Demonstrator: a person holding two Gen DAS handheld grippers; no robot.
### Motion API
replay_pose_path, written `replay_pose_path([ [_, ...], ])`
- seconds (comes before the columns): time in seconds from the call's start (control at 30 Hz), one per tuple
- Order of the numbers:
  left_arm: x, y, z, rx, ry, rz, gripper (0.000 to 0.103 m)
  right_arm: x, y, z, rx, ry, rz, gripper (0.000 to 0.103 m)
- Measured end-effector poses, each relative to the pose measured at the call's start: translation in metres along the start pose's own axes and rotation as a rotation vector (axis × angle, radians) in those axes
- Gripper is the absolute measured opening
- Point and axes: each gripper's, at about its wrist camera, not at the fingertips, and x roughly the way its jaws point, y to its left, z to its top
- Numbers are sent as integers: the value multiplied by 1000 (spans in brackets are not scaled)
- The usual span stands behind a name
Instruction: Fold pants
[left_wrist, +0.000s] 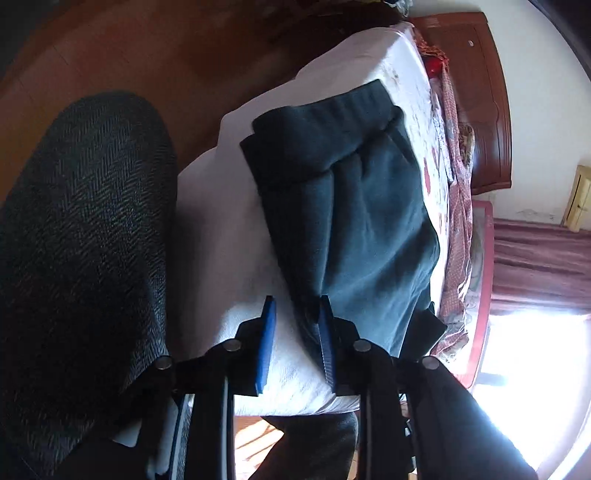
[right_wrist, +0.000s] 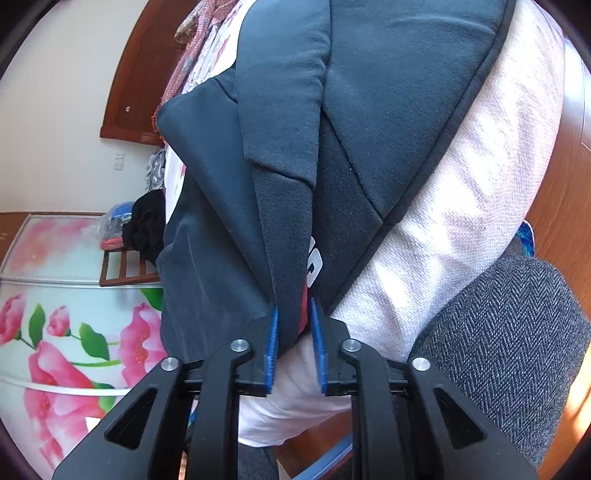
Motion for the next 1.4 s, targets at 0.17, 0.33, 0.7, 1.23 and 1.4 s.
replay_pose_path([
  [0.17, -28, -66, -31, 337, -82, 97, 84, -58, 15, 26, -42, -160, -83, 47],
  [0.33, 14, -140, -51, 686, 11, 68, 101, -93, 36, 133, -77, -395, -155, 47],
  [0.7, 54, -183, -77, 772, 64, 123, 101, -20, 39, 309, -12, -400, -432, 47],
  [1.23, 70, -188, -60, 825, 53, 207, 101, -176, 6, 225, -46, -743, -290, 4],
  [1.4, 80, -181, -56, 861, 34, 248, 101, -169, -111, 208, 166, -689, -272, 4],
])
